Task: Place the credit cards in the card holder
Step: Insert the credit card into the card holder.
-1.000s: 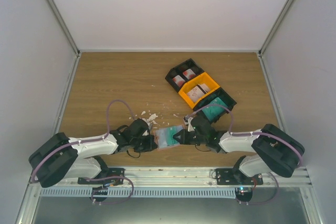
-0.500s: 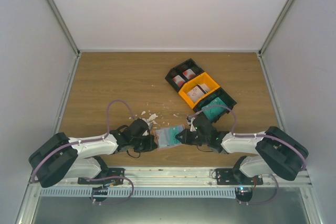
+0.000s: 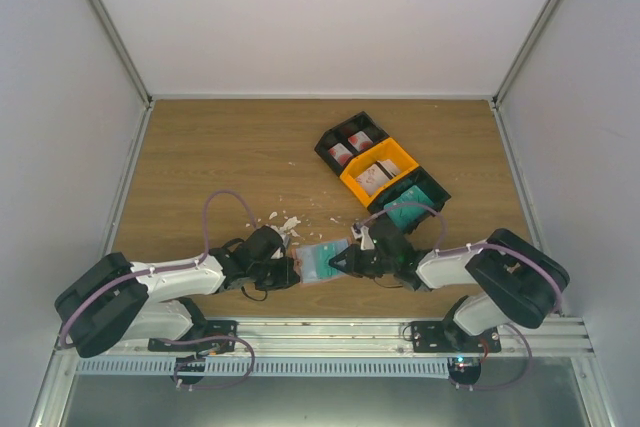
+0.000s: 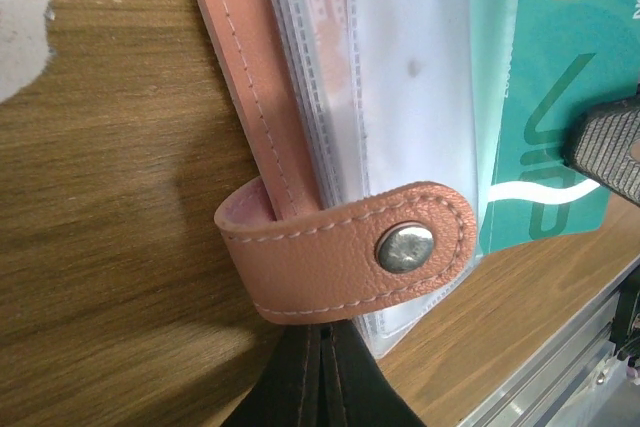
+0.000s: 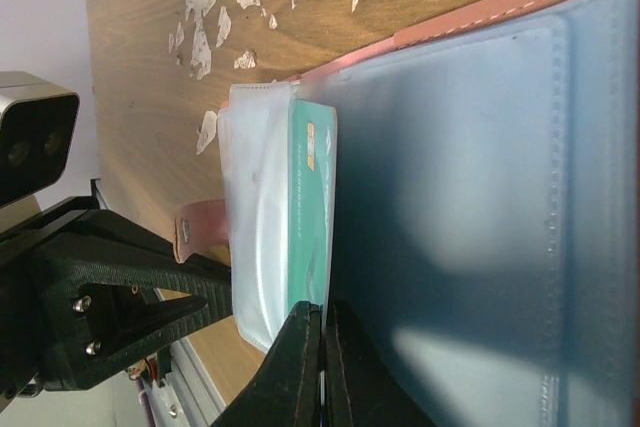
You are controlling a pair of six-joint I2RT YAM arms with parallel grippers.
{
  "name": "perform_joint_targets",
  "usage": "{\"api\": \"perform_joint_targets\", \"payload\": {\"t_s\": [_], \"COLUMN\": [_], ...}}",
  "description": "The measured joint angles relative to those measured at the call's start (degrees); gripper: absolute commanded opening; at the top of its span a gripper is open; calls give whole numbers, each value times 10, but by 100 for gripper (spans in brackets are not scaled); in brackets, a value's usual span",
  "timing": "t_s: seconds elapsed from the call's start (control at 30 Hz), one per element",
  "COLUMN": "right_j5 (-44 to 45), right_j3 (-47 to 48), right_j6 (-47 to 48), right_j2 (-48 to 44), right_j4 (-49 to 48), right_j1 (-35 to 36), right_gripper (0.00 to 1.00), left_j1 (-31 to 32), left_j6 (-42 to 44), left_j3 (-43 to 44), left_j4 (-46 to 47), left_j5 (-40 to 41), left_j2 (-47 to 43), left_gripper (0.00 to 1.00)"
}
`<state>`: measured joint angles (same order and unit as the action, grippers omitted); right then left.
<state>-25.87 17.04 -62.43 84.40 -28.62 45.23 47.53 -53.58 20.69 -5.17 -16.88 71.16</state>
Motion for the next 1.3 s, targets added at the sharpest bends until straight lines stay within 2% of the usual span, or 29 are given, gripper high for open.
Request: {"api": "perform_joint_targets", "payload": {"t_s": [0.33,0.57,0.73,1.0,1.3], "right_j5": [-2,-30,-42,-73,-85], "right_j3": [0,33,42,95,118], "right_j6": [-3,16,43,124,140], "right_j2": [-5,49,53,76,97], "right_j4": [12,10,23,96,106], "right_j1": [0,0,-2,-8,-3], "right_gripper": [2,4,6,6,9], "left_j1": [0,0,0,0,0], "left_j6": [0,0,0,1,2], "left_j3": [0,1,1,3,4], "left_j4": [0,0,-1,-2,-5], "left_j5": [0,0,0,0,0], "left_j2": [0,1,2,2,3], "left_gripper": [0,0,0,1,1]}}
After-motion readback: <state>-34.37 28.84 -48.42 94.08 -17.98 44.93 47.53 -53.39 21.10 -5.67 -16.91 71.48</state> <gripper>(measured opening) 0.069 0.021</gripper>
